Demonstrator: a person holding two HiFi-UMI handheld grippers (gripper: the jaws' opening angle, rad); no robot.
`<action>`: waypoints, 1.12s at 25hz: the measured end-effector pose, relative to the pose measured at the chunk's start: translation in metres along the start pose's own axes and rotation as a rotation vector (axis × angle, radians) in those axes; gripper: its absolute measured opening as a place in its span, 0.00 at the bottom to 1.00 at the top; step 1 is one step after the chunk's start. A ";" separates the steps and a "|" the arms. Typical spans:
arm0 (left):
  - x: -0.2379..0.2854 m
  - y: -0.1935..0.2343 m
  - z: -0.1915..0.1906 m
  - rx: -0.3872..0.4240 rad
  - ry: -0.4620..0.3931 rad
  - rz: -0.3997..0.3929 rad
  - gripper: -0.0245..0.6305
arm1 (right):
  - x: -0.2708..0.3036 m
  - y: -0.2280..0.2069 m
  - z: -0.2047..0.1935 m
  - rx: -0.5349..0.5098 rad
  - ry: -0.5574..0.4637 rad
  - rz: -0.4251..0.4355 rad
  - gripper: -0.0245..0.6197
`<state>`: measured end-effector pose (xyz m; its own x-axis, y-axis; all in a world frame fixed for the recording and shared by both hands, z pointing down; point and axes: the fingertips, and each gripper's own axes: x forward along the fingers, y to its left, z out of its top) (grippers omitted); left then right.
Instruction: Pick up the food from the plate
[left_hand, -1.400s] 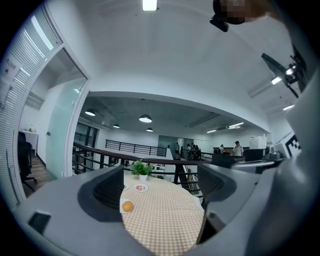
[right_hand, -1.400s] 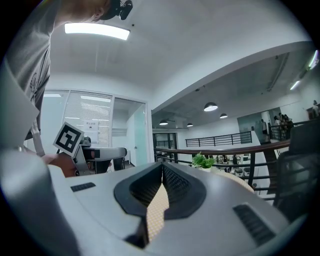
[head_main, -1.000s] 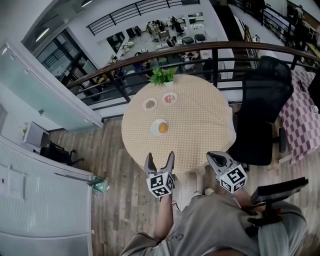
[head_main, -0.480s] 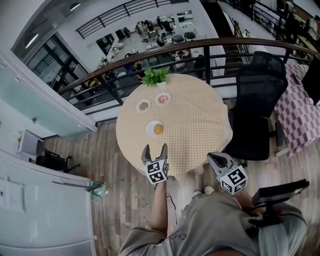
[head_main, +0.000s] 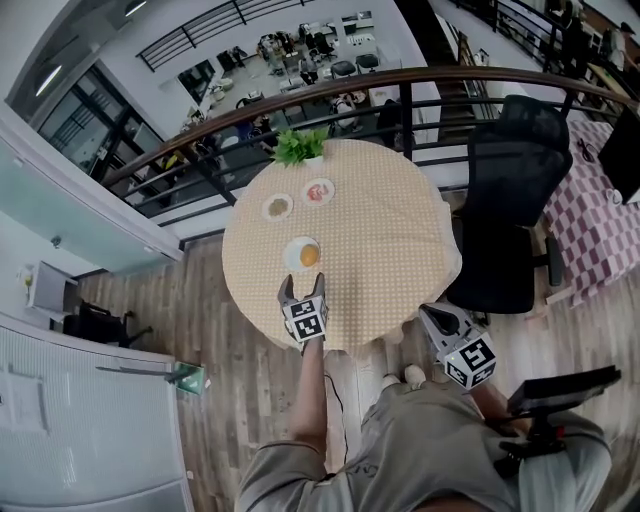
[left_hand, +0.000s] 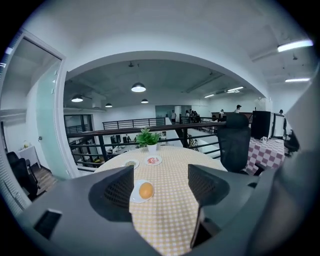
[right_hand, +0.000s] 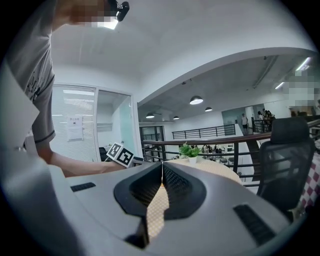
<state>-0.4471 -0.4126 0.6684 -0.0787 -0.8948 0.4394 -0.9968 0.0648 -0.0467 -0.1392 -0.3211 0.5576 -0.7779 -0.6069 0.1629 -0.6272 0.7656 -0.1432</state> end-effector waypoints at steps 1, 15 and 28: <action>0.007 0.003 -0.004 0.000 0.014 0.001 0.57 | 0.000 -0.001 0.000 0.001 0.000 -0.004 0.06; 0.110 0.039 -0.050 -0.025 0.195 -0.004 0.57 | 0.004 -0.020 -0.011 0.017 0.021 -0.080 0.06; 0.192 0.061 -0.104 -0.073 0.370 -0.025 0.57 | 0.025 -0.034 -0.004 -0.015 0.056 -0.127 0.06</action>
<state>-0.5241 -0.5341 0.8430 -0.0408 -0.6776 0.7343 -0.9957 0.0884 0.0262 -0.1369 -0.3612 0.5706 -0.6885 -0.6866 0.2335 -0.7197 0.6865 -0.1036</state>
